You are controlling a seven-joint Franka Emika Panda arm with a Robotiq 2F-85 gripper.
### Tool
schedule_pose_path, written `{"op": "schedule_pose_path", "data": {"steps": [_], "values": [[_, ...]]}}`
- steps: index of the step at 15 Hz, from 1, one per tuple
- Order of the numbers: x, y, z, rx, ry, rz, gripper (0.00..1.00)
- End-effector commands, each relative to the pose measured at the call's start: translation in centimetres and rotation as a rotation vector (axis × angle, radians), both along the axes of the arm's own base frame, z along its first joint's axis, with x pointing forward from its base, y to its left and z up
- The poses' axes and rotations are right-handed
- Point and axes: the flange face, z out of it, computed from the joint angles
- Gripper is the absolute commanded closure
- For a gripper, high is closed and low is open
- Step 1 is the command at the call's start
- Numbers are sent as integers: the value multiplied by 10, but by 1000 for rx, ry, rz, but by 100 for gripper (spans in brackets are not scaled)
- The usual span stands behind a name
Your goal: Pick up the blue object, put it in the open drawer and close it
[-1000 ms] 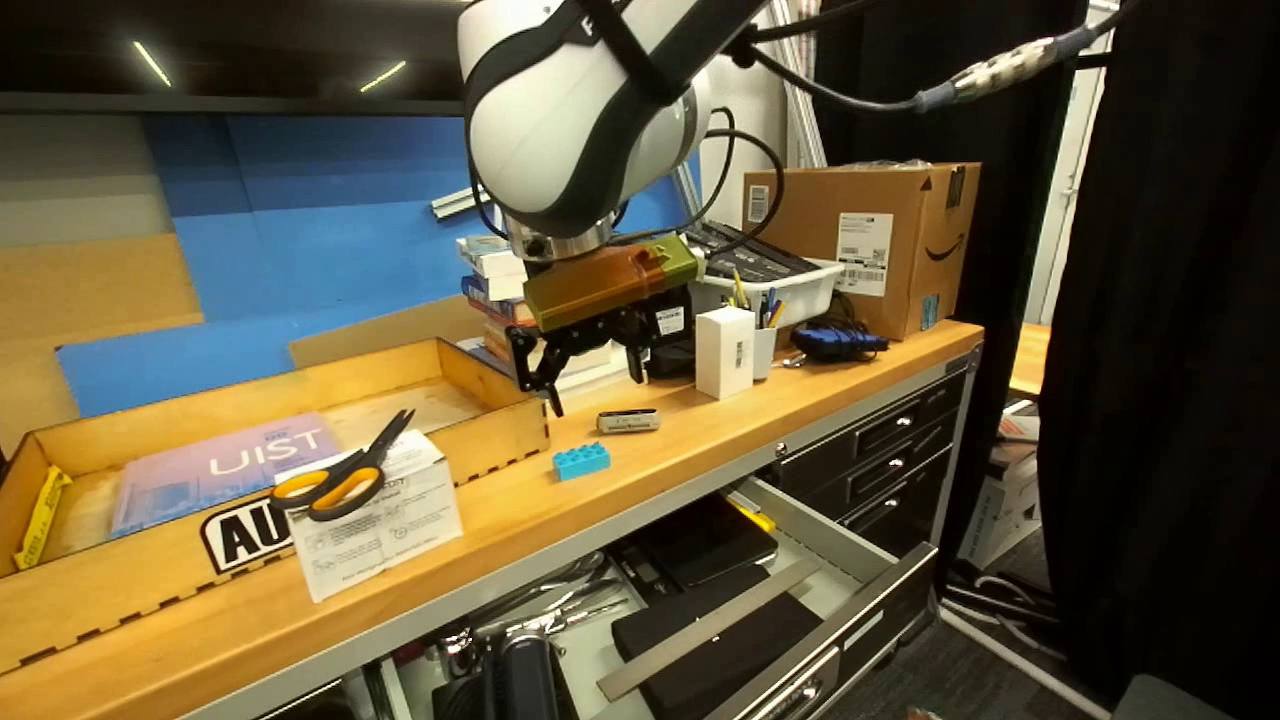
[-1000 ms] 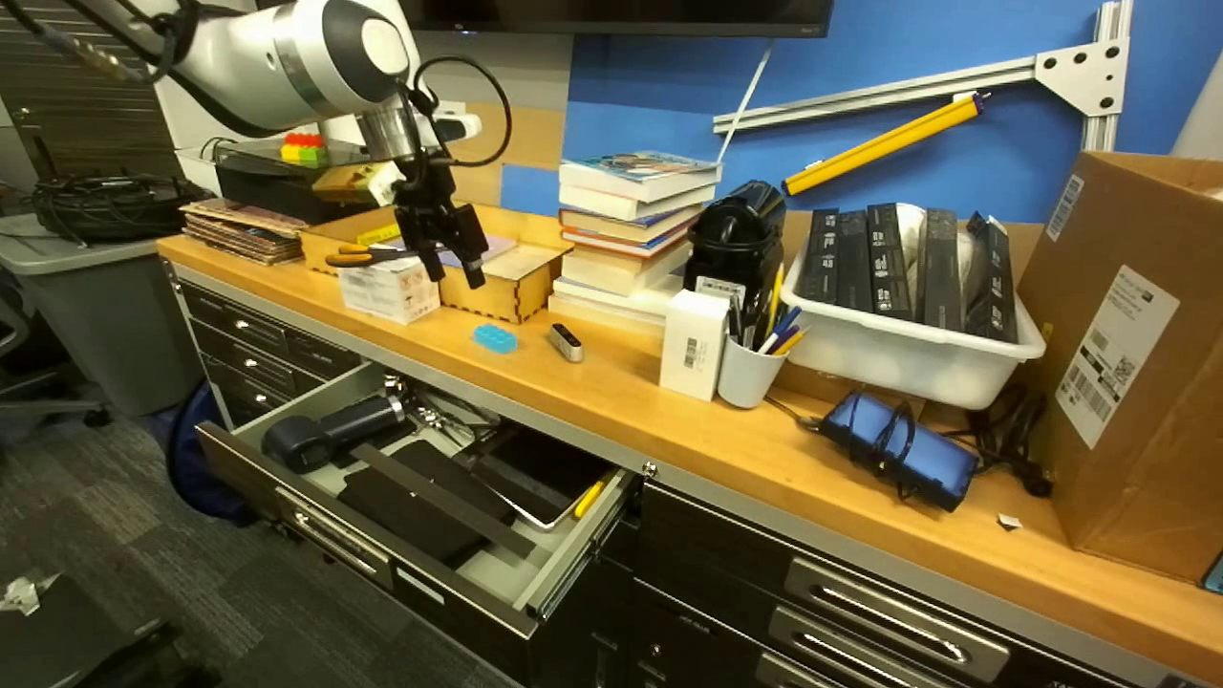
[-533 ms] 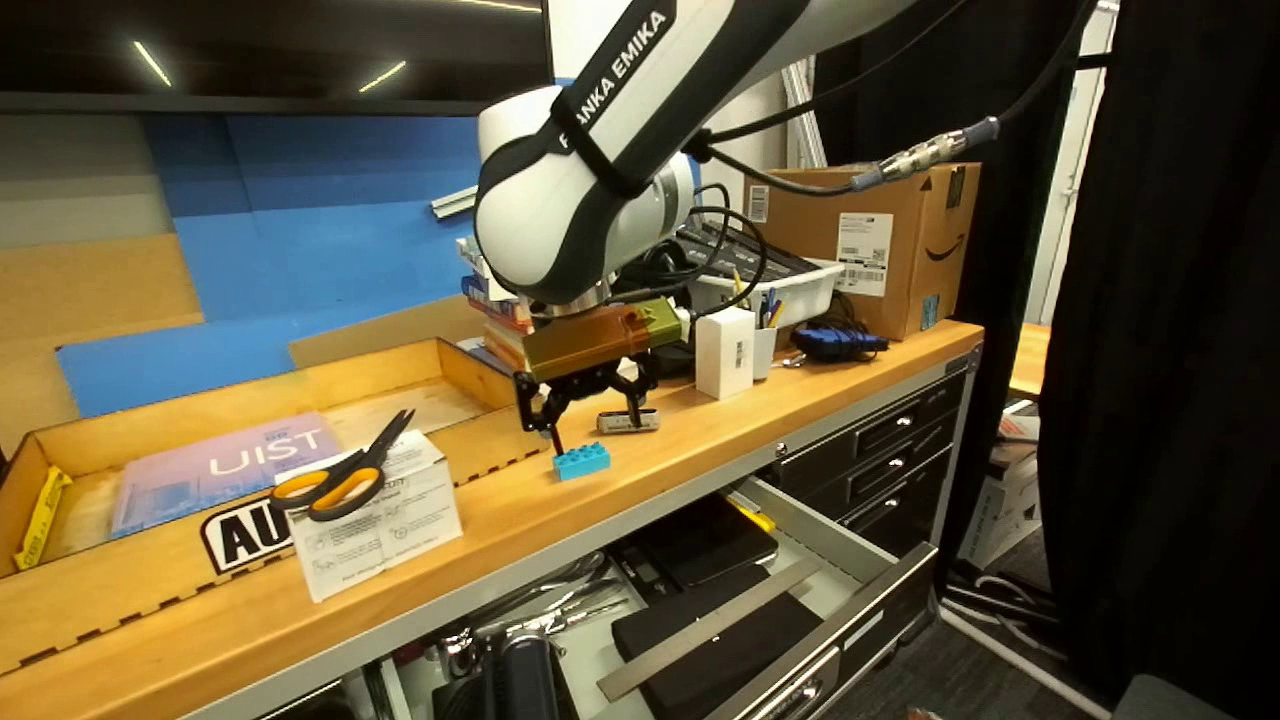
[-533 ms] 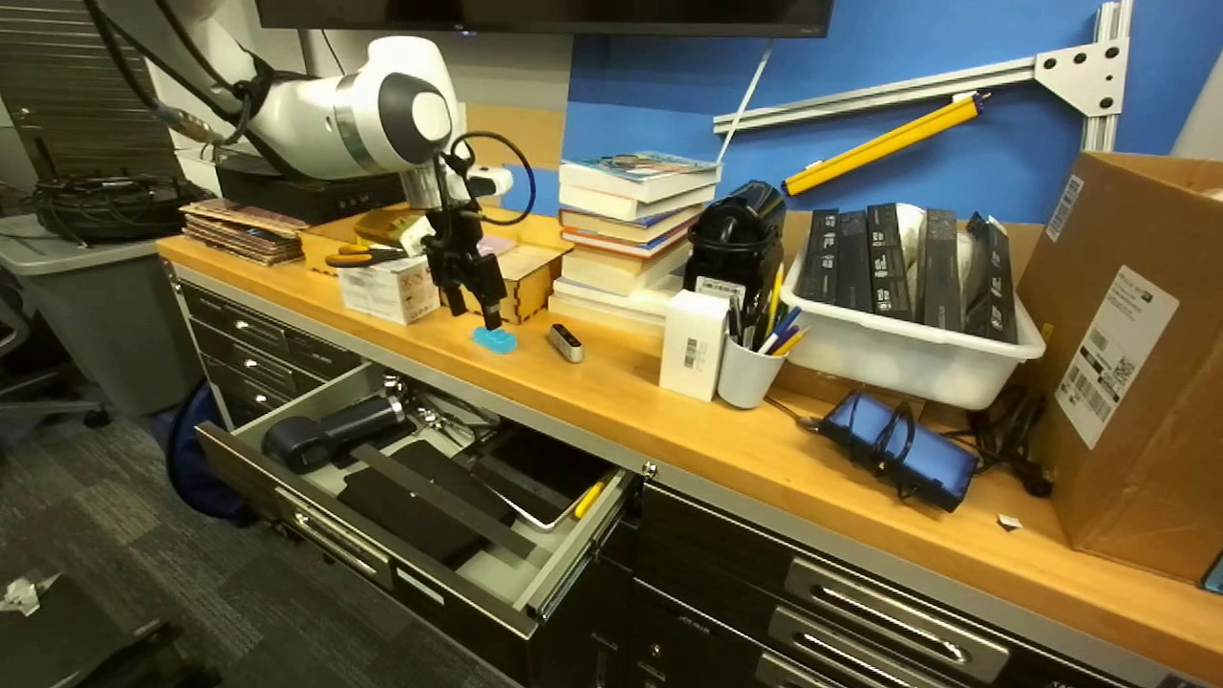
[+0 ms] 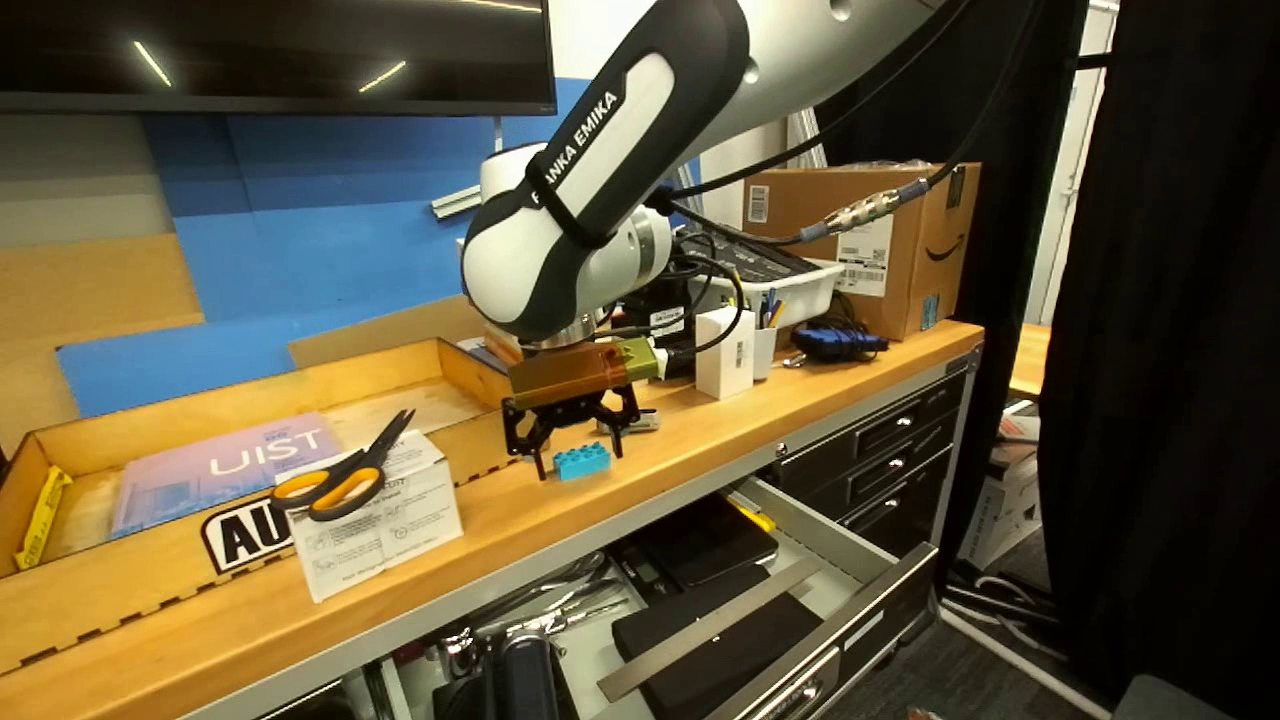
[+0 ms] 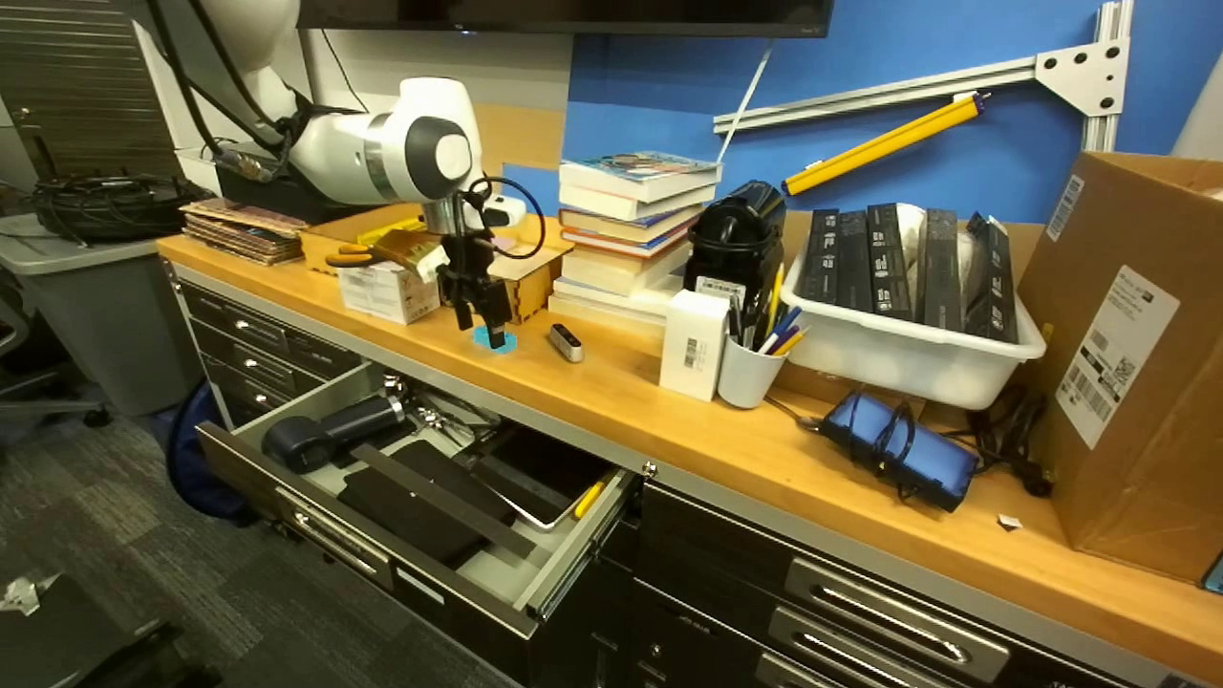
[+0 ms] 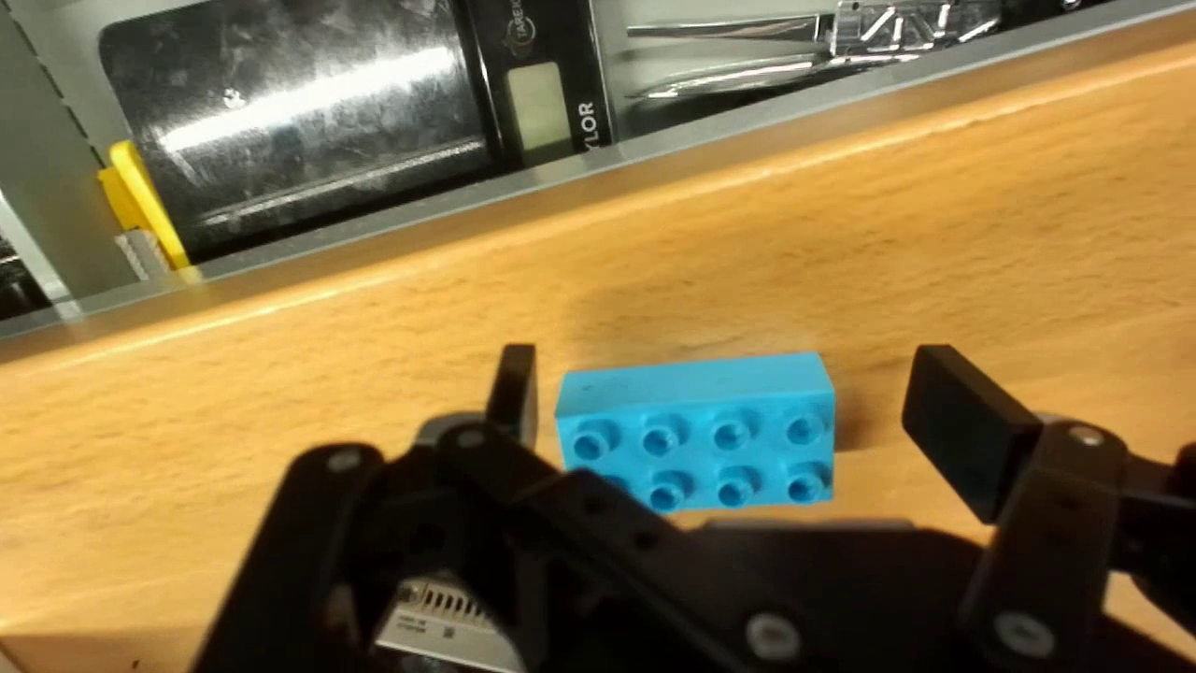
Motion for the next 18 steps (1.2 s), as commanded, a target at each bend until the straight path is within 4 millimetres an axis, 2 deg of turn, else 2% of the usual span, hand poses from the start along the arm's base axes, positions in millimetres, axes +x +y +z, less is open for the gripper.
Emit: {"op": "schedule_pose_path", "data": {"steps": [1,2,4,6,9,10,11,15,18], "values": [[18,-3,-4,16,-5,19,0],[19,-8,-8,4,-4,21,7],[22,-19,-14,-15,3,21,32],[25,-28,-14,-14,4,21,49],[21,-37,-8,23,23,32,54],[12,-22,3,40,44,56,54],[3,-22,6,36,63,66,54],[-59,-22,21,35,153,89,54],[-102,-28,19,-12,171,71,54]]}}
